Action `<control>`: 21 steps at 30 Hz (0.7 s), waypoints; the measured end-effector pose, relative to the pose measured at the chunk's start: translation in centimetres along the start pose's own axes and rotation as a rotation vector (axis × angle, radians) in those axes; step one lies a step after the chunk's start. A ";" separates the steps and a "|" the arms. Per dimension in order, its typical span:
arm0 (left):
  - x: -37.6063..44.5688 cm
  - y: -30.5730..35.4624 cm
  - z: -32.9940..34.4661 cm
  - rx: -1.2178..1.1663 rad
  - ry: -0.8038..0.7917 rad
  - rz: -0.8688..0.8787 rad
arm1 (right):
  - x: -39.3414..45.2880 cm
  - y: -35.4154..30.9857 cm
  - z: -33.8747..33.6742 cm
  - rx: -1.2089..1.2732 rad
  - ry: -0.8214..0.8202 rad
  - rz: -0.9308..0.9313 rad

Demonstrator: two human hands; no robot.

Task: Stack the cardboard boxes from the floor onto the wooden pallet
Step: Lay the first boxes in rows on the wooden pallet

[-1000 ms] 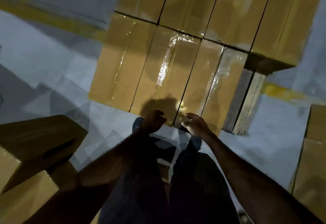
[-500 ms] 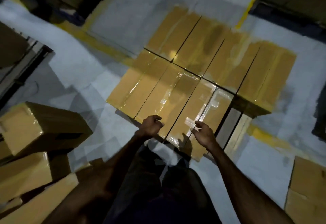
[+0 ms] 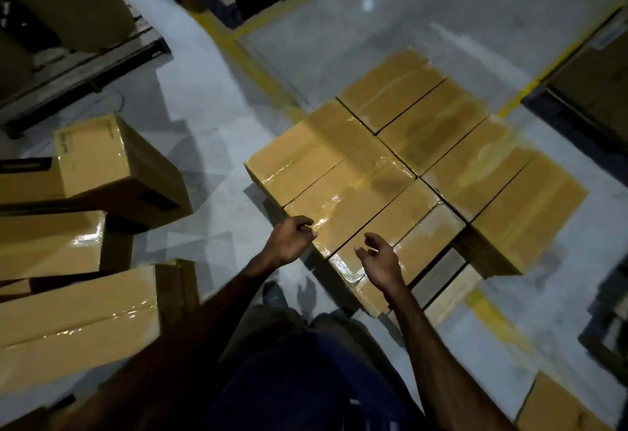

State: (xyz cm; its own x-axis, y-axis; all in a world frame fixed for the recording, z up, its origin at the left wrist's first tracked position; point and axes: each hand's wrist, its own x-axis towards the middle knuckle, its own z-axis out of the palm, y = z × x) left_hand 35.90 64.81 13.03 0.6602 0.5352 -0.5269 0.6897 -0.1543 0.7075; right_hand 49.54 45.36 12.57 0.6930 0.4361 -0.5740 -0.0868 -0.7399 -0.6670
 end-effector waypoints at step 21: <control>-14.7 -10.7 -1.3 -0.411 0.540 -0.345 | -1.2 -8.1 9.4 -0.325 -0.456 -0.373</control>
State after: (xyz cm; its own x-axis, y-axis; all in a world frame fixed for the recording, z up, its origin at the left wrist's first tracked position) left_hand 18.41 59.70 13.83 0.1173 0.8454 -0.5212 0.5944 0.3607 0.7188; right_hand 42.67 55.64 14.23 0.2567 0.8126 -0.5233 0.3692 -0.5828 -0.7239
